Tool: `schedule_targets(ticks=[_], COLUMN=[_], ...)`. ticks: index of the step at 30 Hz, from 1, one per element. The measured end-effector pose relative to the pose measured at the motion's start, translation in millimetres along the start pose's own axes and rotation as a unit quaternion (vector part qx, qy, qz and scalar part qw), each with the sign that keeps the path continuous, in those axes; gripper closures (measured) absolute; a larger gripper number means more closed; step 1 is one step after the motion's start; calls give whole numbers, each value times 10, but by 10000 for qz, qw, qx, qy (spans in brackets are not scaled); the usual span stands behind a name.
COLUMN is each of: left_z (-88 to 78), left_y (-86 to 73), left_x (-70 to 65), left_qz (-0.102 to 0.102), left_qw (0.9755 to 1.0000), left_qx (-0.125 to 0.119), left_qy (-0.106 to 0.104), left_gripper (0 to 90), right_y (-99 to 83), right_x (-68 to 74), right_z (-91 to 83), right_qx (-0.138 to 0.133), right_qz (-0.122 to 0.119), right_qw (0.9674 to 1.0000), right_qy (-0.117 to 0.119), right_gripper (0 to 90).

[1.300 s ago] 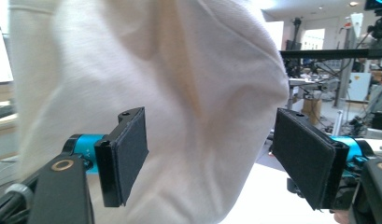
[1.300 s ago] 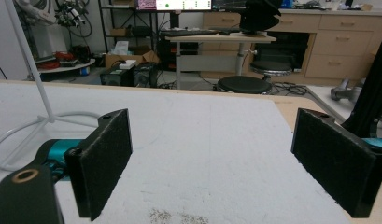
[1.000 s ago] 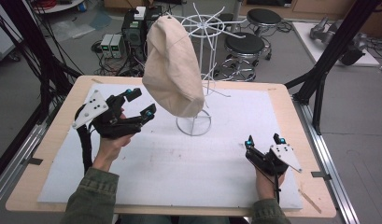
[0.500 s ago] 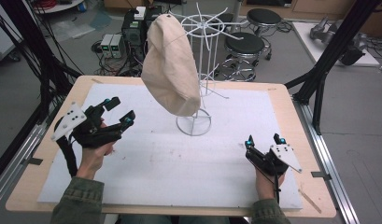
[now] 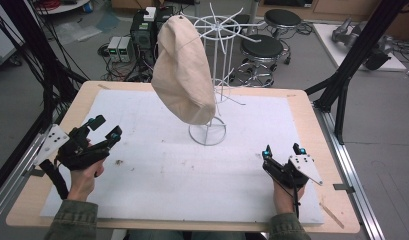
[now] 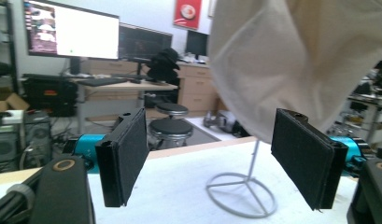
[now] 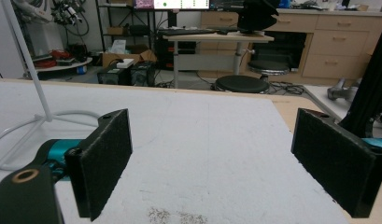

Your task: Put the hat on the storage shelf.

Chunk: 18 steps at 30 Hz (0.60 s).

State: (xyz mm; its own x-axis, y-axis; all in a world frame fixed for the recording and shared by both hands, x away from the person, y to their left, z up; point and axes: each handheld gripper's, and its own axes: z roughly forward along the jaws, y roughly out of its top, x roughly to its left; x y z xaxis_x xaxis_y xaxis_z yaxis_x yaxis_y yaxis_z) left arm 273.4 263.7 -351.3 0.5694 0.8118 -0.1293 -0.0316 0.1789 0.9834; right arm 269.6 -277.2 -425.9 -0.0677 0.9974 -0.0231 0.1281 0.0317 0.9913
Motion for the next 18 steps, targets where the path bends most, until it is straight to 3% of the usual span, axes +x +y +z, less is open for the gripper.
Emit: schedule_targets(ticks=[9, 14, 18], left_z=[-188, -318, -363], left_y=[-122, -217, -238], left_x=[121, 187, 216], left_qz=[46, -110, -107], left_qw=[9993, 9973, 9963], left_qx=[62, -160, -142], left_qy=[375, 710, 845], left_gripper=[273, 278, 278], right_y=[-1, -2, -1], right_x=[14, 28, 34], right_z=[-5, -11, -27], right_qx=[16, 20, 34], right_qz=[-4, -29, 0], right_qw=[10000, 10000, 10000], right_qy=[-4, 24, 48], right_gripper=[113, 113, 113])
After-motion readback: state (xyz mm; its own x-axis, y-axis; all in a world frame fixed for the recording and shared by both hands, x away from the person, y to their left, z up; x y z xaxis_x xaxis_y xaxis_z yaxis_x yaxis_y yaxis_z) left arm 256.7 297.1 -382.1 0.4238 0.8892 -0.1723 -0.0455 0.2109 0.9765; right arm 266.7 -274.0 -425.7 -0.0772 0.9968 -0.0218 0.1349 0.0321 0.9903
